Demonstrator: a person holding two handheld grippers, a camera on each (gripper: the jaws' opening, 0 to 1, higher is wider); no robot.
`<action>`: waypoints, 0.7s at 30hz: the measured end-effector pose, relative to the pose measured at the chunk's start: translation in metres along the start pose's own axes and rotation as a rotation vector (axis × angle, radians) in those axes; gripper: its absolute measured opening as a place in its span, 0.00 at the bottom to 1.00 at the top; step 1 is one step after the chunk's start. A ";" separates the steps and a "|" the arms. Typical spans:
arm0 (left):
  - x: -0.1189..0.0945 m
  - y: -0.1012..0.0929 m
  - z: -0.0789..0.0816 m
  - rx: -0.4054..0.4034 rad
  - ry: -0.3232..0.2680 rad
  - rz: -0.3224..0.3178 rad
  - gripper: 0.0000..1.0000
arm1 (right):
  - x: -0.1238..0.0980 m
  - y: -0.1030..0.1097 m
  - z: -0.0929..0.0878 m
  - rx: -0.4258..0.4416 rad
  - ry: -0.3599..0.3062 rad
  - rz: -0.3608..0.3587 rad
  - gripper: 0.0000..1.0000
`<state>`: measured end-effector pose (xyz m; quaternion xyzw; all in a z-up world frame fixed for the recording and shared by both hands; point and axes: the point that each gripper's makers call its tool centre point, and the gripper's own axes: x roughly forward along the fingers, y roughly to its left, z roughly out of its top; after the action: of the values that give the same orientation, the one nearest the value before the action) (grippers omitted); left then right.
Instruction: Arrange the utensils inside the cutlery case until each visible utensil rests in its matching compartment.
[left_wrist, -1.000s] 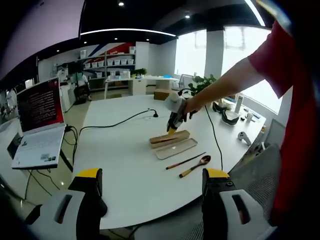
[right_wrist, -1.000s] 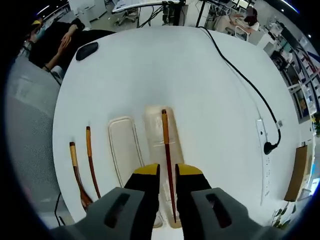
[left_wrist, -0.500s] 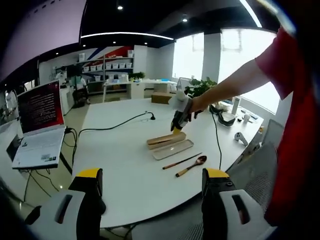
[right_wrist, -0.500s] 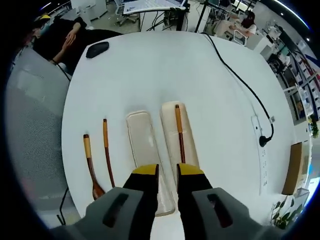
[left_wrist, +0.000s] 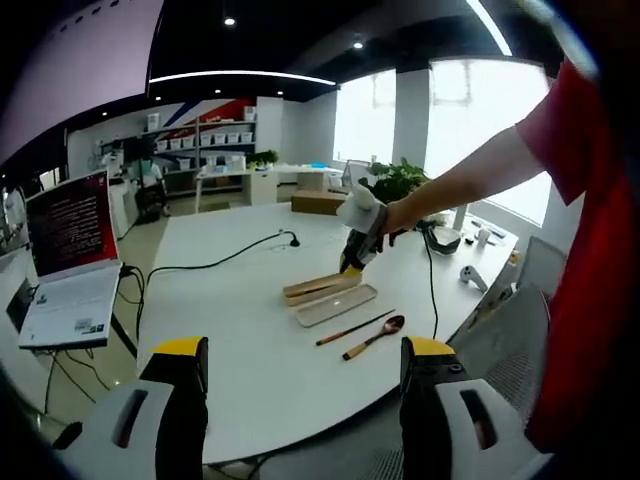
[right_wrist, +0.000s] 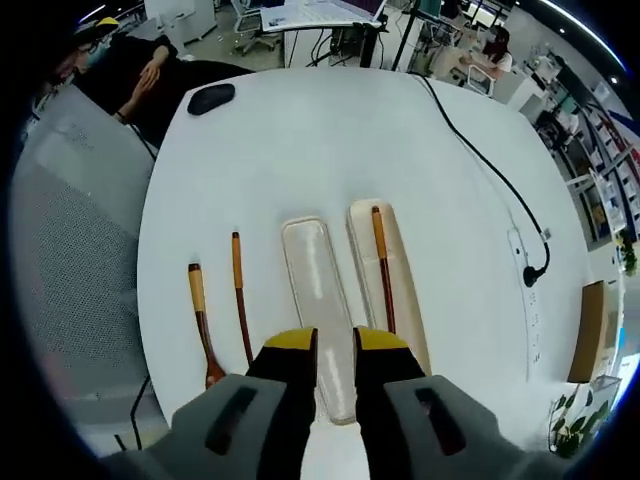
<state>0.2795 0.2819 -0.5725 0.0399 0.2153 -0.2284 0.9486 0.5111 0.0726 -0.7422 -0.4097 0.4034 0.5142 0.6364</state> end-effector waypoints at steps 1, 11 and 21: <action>0.000 0.000 0.000 -0.001 0.000 -0.001 0.82 | 0.000 0.001 0.000 0.003 -0.001 0.001 0.11; 0.000 -0.002 -0.003 0.006 0.006 0.003 0.82 | 0.012 0.019 -0.006 0.000 0.000 0.026 0.11; -0.003 -0.002 -0.007 0.007 0.017 0.015 0.81 | 0.025 0.036 -0.007 -0.003 0.000 0.047 0.10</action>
<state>0.2739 0.2827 -0.5777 0.0469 0.2220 -0.2217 0.9484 0.4790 0.0792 -0.7714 -0.4011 0.4121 0.5298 0.6234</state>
